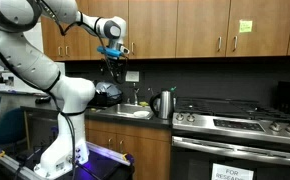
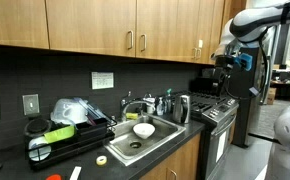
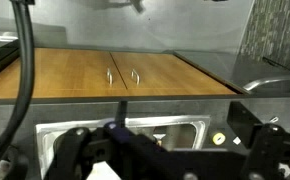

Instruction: Move the faucet to the left

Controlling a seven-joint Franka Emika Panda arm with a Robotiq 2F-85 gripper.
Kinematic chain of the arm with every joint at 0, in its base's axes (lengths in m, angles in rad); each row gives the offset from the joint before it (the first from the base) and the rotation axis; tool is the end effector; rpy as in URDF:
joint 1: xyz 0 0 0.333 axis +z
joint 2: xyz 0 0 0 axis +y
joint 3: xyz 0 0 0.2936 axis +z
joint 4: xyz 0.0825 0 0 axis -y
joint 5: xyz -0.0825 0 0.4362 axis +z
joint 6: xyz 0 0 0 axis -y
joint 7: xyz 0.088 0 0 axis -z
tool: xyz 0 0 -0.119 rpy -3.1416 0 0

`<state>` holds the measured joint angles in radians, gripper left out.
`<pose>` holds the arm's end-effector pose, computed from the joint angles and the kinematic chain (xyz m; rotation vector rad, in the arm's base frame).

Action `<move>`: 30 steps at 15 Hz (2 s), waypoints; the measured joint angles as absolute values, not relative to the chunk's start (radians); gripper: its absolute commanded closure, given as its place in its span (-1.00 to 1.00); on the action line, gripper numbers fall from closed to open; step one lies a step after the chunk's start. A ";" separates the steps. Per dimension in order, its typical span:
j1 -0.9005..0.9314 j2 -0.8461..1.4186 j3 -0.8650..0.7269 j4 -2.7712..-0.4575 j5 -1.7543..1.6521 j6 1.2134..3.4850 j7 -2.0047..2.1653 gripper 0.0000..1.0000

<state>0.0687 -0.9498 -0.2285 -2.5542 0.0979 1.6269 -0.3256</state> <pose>0.3387 -0.0455 0.5169 -2.8413 -0.3626 -0.0928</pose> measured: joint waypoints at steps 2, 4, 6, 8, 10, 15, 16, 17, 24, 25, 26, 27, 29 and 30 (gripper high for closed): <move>0.069 -0.950 -0.229 -2.554 0.098 1.627 -0.326 -1.00; 0.069 -0.950 -0.229 -2.554 0.098 1.627 -0.326 -1.00; 0.069 -0.950 -0.229 -2.554 0.098 1.627 -0.326 -1.00; 0.069 -0.950 -0.229 -2.554 0.098 1.627 -0.326 -1.00; 0.069 -0.950 -0.229 -2.554 0.098 1.627 -0.326 -1.00; 0.069 -0.950 -0.229 -2.554 0.098 1.627 -0.326 -1.00; 0.069 -0.950 -0.229 -2.554 0.098 1.627 -0.326 -1.00; 0.069 -0.950 -0.228 -2.554 0.098 1.627 -0.333 -1.00; 0.075 -0.935 -0.229 -2.556 0.079 1.662 -0.474 -1.00; 0.078 -0.933 -0.231 -2.556 0.078 1.686 -0.498 -1.00; 0.080 -0.933 -0.234 -2.556 0.078 1.711 -0.518 -1.00; 0.082 -0.933 -0.240 -2.556 0.078 1.739 -0.535 -1.00; 0.086 -0.933 -0.256 -2.556 0.079 1.800 -0.567 -1.00; 0.088 -0.933 -0.267 -2.556 0.080 1.834 -0.585 -1.00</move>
<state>0.0876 -0.9330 -0.2673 -2.5559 0.0801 1.8342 -0.5847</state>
